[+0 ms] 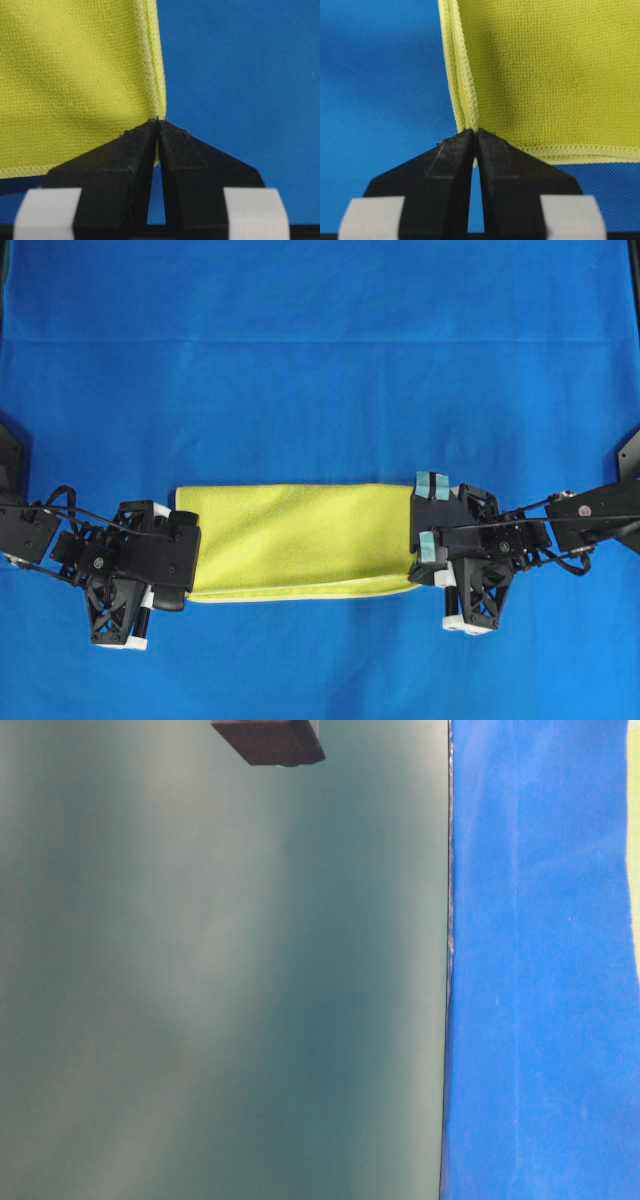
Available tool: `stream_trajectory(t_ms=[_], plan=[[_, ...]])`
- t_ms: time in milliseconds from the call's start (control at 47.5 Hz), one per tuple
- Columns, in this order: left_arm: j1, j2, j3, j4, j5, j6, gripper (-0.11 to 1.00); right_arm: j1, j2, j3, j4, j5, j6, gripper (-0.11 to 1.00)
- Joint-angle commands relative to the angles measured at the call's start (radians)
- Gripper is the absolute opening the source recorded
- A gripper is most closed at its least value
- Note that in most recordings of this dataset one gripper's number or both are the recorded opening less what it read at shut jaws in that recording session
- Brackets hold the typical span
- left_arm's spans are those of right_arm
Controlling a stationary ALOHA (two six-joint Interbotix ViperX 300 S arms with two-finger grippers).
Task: Fold the yellow towel.
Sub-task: 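Lift the top edge and fold it down onto the bottom edge, then release the edge and regrasp the folded strip's left and right ends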
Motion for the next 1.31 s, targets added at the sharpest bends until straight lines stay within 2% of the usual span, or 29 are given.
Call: stream_trajectory(t_ms=[0,168,211,274,337,400,442,505,568,716,968,1284], plan=[[0.006,-0.008,-0.015,0.000,-0.005,0.003,0.01,0.002,-0.008,-0.015,0.003,-0.003,0.000,0.04],[0.028,-0.008,-0.017,0.000,-0.008,0.003,0.02,-0.011,-0.008,-0.012,0.003,0.003,0.005,0.06],[0.031,-0.009,-0.017,0.000,-0.012,0.002,0.02,-0.011,-0.008,-0.012,0.003,0.006,0.009,0.14],[0.029,-0.008,-0.017,0.000,-0.023,-0.002,0.06,-0.011,-0.008,-0.014,0.003,0.009,0.011,0.32],[0.023,-0.009,-0.018,0.000,-0.029,-0.002,0.21,-0.009,-0.009,-0.012,0.002,0.009,0.011,0.51],[0.017,-0.011,-0.020,0.000,-0.028,-0.002,0.39,-0.009,-0.015,-0.008,0.000,0.009,0.011,0.64],[0.014,-0.017,-0.020,0.000,-0.023,-0.002,0.54,-0.009,-0.025,-0.005,-0.002,0.012,0.011,0.66],[0.012,-0.035,-0.020,0.000,-0.017,0.000,0.71,-0.009,-0.041,0.003,-0.002,0.018,0.011,0.62],[0.015,-0.058,-0.018,0.000,-0.003,0.011,0.84,-0.011,-0.064,0.011,-0.006,0.025,0.011,0.61],[0.064,-0.120,-0.011,0.002,0.028,0.028,0.79,-0.051,-0.117,0.028,-0.044,0.025,0.008,0.61],[0.267,-0.172,0.048,0.005,0.035,0.092,0.78,-0.232,-0.138,0.055,-0.094,0.060,0.003,0.61],[0.357,-0.123,0.074,0.005,-0.017,0.137,0.77,-0.318,-0.069,0.038,-0.144,0.060,0.003,0.61]])
